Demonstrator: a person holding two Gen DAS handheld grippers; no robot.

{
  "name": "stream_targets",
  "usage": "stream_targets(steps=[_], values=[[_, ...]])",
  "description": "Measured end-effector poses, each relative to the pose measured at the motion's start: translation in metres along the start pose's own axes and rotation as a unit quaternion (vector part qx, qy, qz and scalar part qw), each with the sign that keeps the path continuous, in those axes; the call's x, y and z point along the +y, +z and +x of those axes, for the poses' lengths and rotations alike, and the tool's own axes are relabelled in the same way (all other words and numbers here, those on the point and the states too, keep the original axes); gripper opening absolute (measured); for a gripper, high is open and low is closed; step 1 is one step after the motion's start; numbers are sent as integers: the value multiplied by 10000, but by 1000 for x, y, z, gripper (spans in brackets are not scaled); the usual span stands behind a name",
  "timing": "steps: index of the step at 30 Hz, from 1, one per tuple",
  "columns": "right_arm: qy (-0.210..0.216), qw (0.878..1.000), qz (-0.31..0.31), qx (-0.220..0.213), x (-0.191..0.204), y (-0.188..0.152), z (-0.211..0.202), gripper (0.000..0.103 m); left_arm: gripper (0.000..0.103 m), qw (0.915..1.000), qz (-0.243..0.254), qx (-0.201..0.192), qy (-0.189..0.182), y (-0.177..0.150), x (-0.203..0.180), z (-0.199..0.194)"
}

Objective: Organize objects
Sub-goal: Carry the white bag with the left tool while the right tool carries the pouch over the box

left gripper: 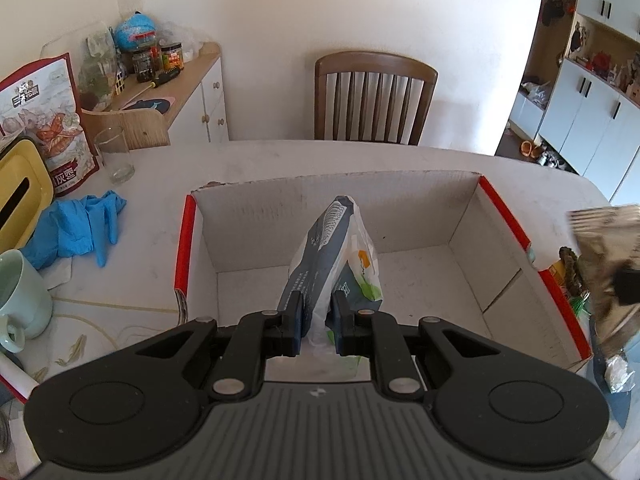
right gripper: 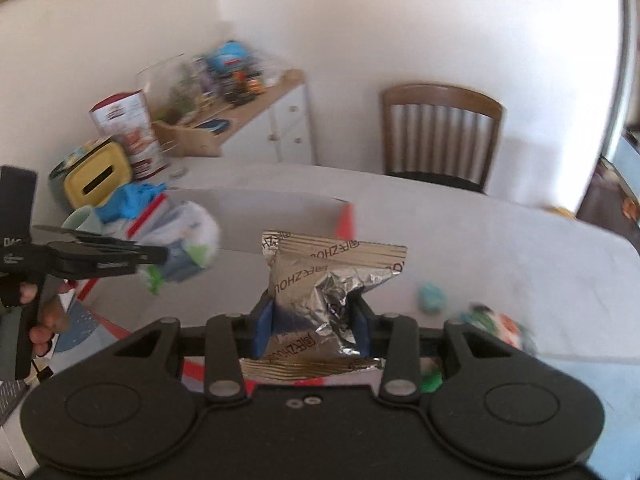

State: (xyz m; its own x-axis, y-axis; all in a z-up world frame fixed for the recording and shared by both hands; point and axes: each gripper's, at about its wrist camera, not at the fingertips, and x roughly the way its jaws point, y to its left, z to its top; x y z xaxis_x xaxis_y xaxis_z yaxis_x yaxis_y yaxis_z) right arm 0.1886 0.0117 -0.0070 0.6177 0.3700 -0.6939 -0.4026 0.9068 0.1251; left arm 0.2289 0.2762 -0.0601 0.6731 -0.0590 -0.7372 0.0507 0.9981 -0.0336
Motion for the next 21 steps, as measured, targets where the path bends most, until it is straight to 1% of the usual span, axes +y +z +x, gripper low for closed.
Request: stream_targets(steps=[4,7,11,15,21], values=[[195,9991,-246,274,25,8,32,39,14,9998,-5,198,55,3,3,12],[213,9975,-406,536,42,9,63,39,14,9993,19,365,96,5,3,24],[228,9942,-570,882,58,10,93,39,14,9978,197,622,137,8,-1,40],[126,9902,-746,1175,67,6,115,39,14,9959,296,840,157,9,-5,55],[68,9853,-802,1507,73,3,134,39,15,9927,408,1125,159,11,-8,69]])
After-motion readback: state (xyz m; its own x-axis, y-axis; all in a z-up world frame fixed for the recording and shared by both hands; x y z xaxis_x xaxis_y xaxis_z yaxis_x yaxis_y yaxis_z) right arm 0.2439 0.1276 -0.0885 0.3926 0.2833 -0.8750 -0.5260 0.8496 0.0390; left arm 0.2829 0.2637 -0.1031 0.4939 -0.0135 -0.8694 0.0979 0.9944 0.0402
